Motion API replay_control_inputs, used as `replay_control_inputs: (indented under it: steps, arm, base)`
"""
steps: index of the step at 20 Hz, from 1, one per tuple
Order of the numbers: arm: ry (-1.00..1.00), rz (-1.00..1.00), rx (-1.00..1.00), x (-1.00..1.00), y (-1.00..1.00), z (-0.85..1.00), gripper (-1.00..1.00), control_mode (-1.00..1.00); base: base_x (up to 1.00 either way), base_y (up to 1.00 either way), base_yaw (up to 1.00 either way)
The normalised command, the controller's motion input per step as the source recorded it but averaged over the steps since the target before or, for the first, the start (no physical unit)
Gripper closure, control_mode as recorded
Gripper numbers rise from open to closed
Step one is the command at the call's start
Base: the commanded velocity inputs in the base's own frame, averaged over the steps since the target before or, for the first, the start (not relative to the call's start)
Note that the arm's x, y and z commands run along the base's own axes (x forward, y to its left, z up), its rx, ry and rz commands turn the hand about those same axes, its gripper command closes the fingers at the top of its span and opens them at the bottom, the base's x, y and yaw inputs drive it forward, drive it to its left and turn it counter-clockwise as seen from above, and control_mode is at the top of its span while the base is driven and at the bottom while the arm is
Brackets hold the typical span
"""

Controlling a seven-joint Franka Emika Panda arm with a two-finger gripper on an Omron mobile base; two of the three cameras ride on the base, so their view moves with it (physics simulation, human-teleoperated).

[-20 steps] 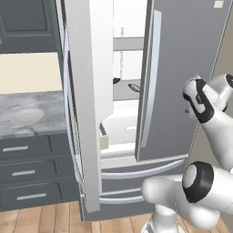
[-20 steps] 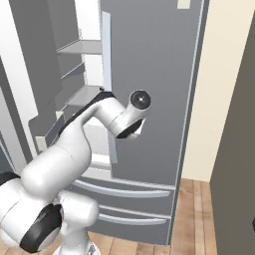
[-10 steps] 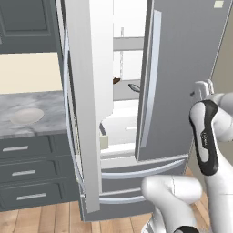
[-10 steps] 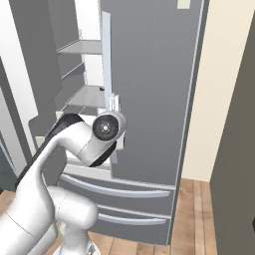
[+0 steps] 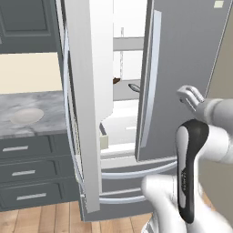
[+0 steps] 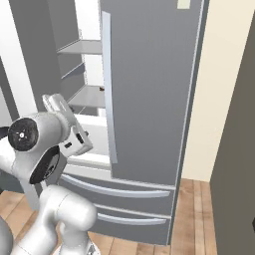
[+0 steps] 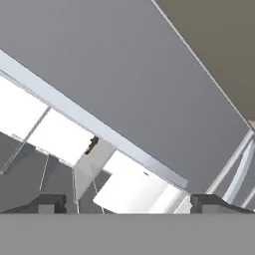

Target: Place the fish on the counter behind the older fish on the same shelf of the fridge to maintain FIFO order. Close the fridge door when finished.

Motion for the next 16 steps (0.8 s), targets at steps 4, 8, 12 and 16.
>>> replay_control_inputs:
  steps: [4, 8, 12, 16]
  arm:
    - [-0.11, 0.11, -0.69, -1.0, 1.0, -0.02, -1.0, -1.0]
    - [-0.04, 0.09, -0.65, -0.93, 1.0, -0.25, -1.0, -1.0]
    - [-0.07, 0.05, -0.55, -0.8, 1.0, -0.38, -1.0, -1.0]
    - [-0.06, 0.02, -0.4, -0.31, 1.0, -0.34, -1.0, -1.0]
  base:
    - [0.0, 0.0, 0.0]
    - [0.0, 0.0, 0.0]
    - [0.0, 0.0, 0.0]
    - [0.0, 0.0, 0.0]
